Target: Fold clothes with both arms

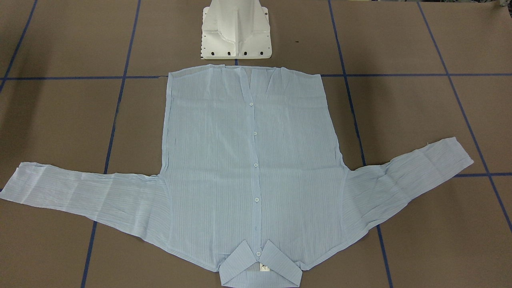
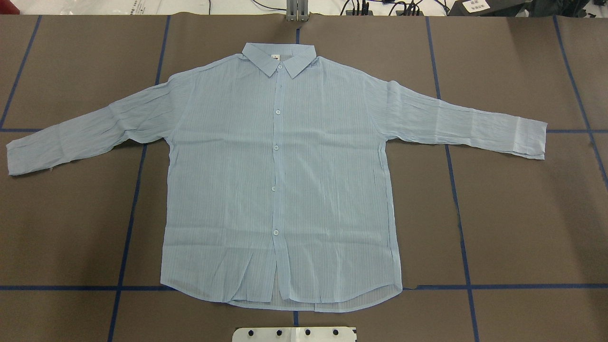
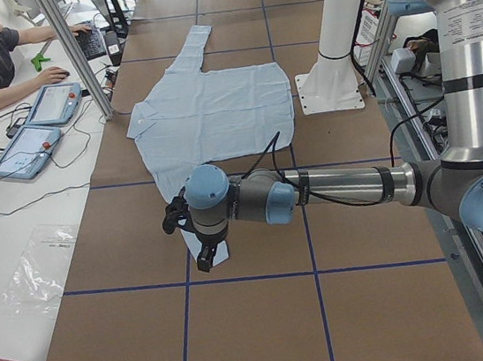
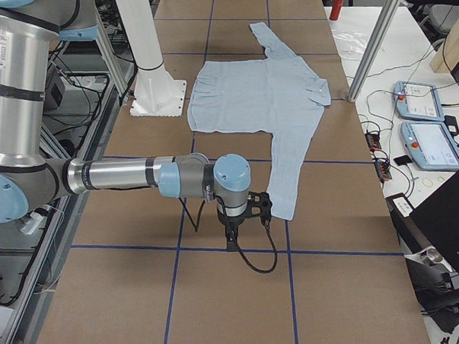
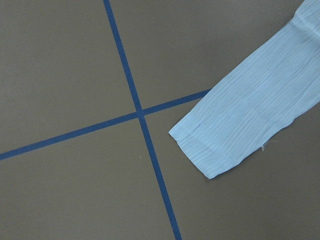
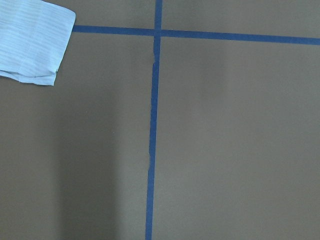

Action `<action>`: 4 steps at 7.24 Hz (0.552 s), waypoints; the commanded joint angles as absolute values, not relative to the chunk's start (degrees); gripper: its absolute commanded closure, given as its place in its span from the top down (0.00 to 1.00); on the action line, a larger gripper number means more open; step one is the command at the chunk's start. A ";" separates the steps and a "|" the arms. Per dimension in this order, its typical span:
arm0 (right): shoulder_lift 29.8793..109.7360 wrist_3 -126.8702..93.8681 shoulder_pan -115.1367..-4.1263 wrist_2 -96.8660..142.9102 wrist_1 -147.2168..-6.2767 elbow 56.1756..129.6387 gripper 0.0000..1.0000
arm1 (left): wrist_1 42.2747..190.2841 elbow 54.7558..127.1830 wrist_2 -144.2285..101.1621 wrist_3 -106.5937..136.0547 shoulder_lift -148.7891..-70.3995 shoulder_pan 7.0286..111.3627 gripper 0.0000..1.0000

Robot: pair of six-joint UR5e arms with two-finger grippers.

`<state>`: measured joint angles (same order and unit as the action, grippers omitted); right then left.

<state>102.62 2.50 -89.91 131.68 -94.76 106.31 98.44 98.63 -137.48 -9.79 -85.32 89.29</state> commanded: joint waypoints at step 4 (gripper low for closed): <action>101.26 2.20 -89.91 132.01 -90.22 114.14 1.00 | 111.48 99.40 -137.20 -9.58 -85.43 89.12 1.00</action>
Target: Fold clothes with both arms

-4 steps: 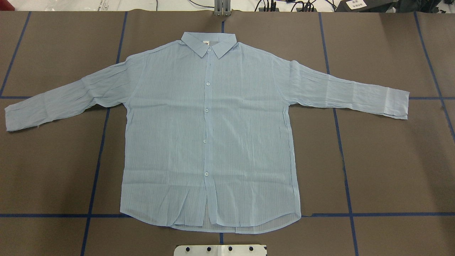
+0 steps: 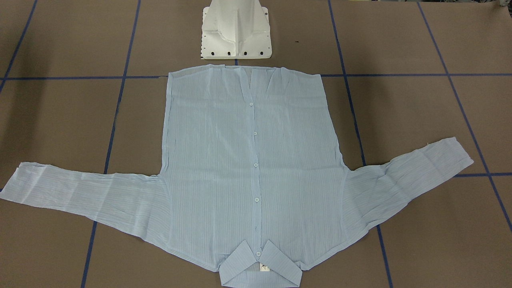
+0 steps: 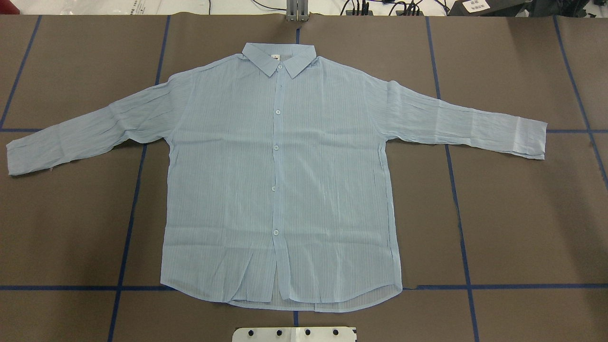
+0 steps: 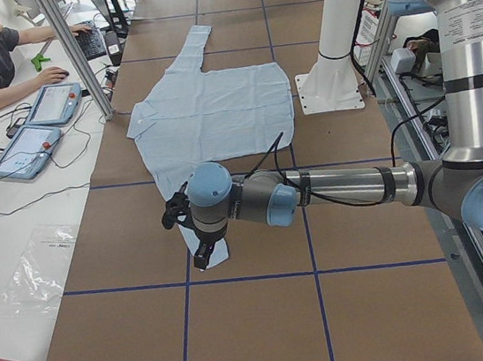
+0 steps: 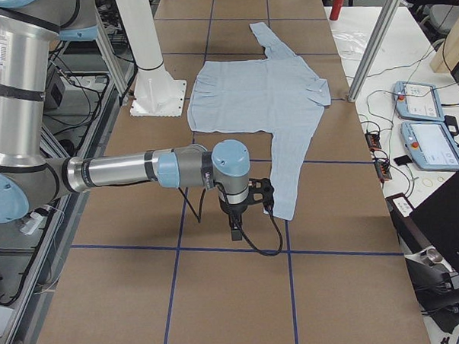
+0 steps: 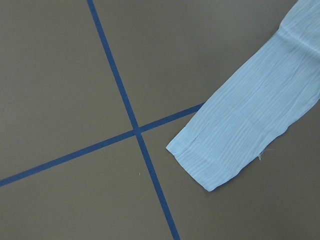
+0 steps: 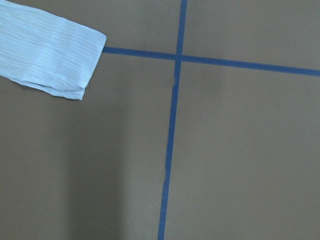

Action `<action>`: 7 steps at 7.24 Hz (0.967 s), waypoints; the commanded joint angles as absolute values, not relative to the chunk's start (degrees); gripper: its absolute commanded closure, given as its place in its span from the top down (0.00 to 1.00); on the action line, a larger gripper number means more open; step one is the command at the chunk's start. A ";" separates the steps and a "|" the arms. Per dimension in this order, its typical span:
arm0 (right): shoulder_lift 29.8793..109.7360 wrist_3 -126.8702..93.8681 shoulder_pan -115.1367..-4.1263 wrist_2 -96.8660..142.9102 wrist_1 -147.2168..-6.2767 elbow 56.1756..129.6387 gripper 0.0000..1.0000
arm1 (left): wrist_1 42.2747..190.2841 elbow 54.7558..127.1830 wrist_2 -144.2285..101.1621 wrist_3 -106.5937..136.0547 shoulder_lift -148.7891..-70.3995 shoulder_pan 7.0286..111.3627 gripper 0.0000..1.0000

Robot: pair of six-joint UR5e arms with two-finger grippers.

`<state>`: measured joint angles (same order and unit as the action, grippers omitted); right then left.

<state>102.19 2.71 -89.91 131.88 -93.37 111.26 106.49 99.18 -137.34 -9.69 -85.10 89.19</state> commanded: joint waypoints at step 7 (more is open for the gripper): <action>92.55 -26.87 -77.05 130.84 -44.21 87.74 1.00 | 126.03 97.21 -131.92 -9.32 -89.83 89.12 1.00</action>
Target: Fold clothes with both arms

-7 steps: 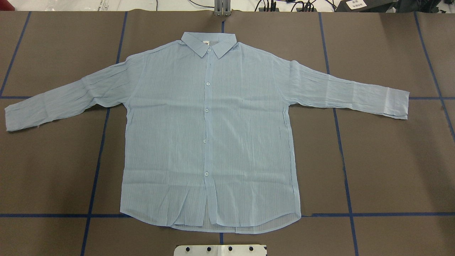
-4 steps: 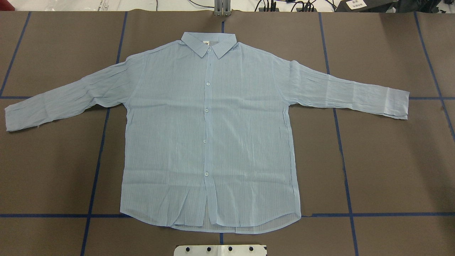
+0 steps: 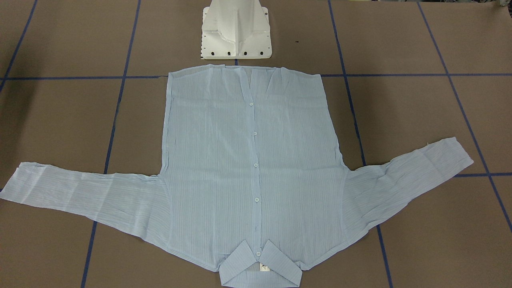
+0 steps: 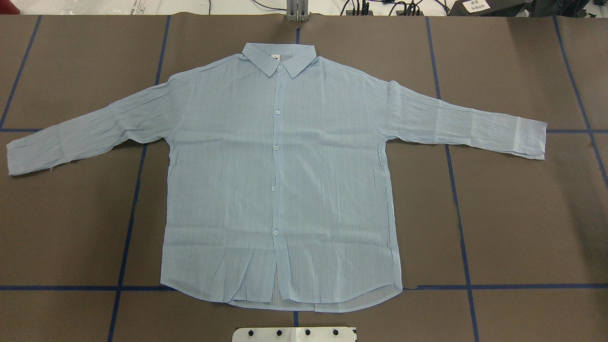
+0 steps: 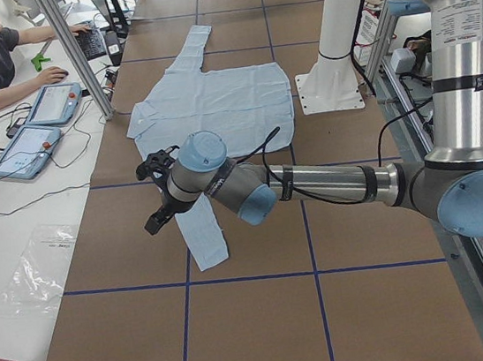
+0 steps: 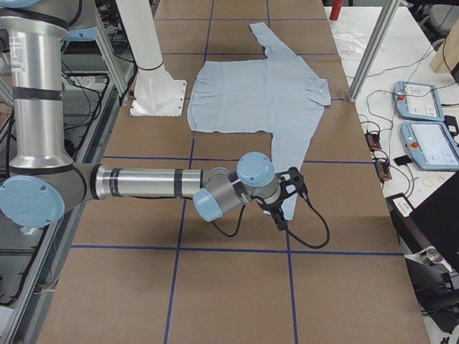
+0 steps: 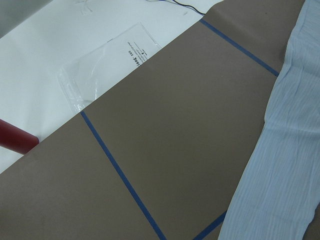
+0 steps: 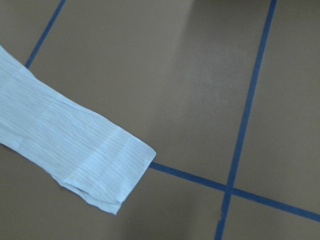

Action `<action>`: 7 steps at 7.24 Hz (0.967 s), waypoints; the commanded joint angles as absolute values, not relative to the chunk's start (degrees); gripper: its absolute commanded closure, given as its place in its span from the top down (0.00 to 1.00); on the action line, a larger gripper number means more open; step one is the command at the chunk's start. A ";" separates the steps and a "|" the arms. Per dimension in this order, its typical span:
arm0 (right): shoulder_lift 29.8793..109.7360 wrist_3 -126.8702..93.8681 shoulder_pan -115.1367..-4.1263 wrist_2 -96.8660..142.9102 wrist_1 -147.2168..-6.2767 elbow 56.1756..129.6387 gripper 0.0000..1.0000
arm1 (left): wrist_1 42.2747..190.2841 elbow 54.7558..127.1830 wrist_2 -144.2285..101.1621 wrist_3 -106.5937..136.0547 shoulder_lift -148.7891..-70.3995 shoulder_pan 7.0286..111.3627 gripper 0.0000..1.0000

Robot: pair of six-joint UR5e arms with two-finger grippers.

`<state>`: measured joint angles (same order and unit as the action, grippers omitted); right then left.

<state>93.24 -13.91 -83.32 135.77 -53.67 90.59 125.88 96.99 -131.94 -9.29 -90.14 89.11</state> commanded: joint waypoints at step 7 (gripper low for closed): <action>83.32 -40.87 -66.89 121.64 -25.93 66.80 0.80 | 128.41 96.68 -131.92 -9.32 -89.38 89.12 1.00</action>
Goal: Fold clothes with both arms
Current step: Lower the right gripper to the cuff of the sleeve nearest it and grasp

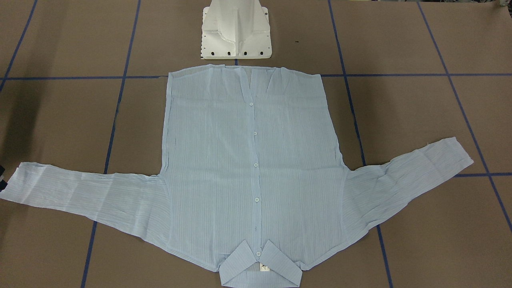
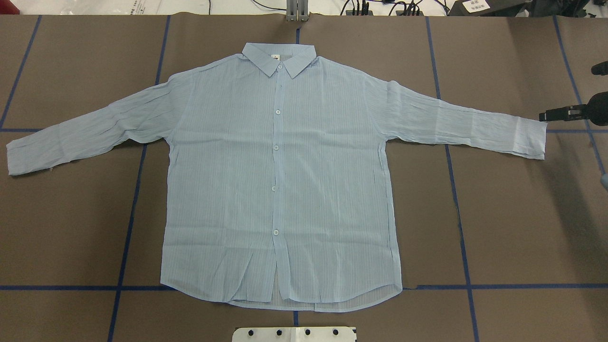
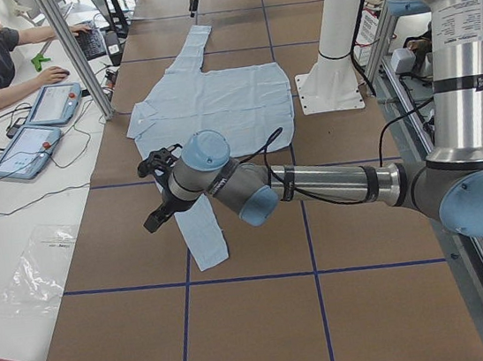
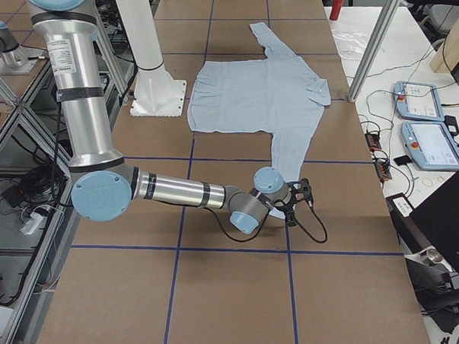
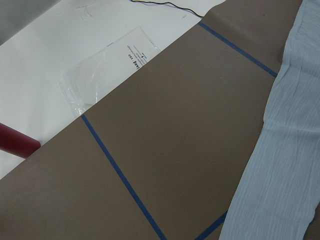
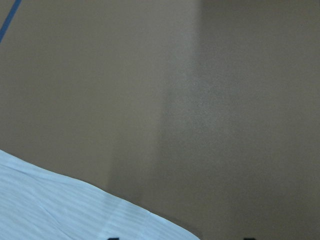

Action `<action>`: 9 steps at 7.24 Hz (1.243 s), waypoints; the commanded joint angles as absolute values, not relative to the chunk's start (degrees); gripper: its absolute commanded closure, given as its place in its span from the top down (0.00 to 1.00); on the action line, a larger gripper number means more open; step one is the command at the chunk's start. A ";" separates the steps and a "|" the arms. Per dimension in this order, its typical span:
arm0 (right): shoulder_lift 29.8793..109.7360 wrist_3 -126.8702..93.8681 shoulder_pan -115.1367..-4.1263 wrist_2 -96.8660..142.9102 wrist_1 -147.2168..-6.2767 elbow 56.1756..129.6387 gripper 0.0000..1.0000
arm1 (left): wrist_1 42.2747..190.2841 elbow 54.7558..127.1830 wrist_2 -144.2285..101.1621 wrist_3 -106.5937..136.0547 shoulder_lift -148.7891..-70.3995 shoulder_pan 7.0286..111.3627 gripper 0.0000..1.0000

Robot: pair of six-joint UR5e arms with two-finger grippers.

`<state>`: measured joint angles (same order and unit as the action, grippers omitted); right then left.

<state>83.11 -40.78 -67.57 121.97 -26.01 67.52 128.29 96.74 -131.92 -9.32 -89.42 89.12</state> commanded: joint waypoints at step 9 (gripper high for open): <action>82.62 -40.78 -63.54 118.04 -26.10 65.13 0.38 | 128.41 96.59 -131.84 -9.49 -89.38 89.12 1.00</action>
<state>82.62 -40.79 -63.62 118.03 -26.05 65.19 128.41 96.64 -131.84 -9.46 -89.39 89.12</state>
